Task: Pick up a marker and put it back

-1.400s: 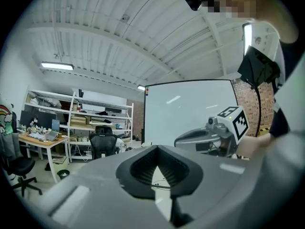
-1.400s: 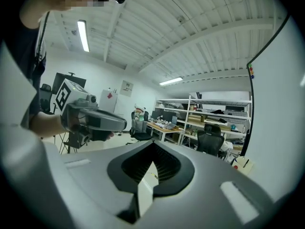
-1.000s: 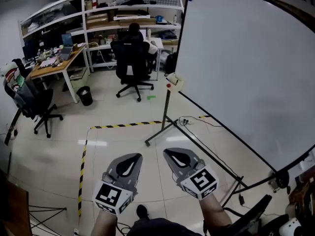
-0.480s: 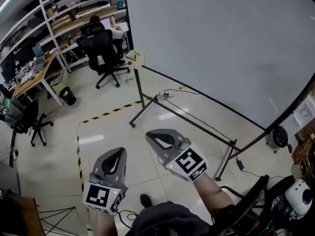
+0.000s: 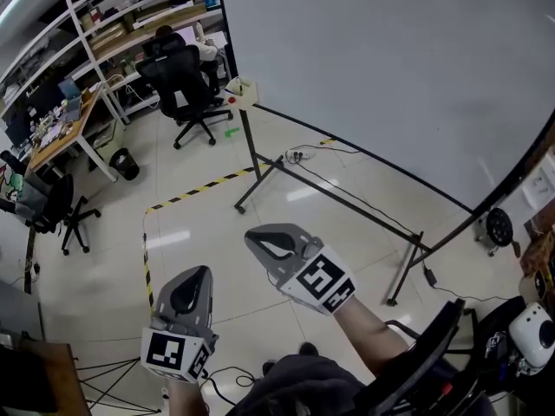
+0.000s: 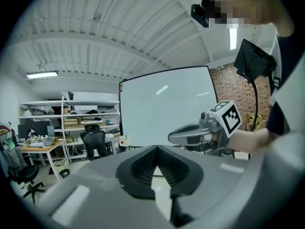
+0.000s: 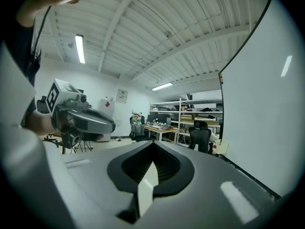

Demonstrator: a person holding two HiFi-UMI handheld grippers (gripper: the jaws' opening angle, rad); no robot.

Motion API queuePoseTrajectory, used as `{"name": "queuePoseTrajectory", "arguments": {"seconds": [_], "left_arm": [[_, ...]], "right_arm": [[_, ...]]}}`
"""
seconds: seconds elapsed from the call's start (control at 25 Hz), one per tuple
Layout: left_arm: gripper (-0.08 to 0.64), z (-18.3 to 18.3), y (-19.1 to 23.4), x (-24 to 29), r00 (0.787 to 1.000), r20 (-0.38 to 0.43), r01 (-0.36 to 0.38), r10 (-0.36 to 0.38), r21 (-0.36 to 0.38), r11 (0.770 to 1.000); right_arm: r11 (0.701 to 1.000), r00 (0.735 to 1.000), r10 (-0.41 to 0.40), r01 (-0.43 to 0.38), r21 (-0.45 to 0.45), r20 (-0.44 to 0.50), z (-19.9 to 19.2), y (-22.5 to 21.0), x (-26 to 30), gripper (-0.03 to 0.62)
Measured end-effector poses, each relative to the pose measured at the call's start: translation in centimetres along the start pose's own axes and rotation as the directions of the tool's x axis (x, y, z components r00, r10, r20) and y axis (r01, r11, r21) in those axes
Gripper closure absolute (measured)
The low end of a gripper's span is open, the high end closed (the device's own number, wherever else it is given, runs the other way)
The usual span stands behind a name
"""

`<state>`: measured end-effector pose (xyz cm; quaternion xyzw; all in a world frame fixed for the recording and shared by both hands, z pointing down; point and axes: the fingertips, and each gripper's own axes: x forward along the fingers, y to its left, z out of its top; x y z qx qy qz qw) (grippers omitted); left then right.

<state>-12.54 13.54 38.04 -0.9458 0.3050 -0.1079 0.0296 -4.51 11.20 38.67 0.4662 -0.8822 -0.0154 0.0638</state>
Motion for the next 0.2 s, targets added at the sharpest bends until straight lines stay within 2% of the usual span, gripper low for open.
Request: {"name": "queuePoseTrajectory", "arguments": {"seconds": [0.2], "left_arm": [[0.554,-1.6,1.4,-4.3,1.000,0.002,-0.019,0.019,-0.023,1.000]], "right_arm": [[0.999,0.999,0.031,-0.031,-0.009,-0.026,-0.4,4.8,1.2,0.592]]}}
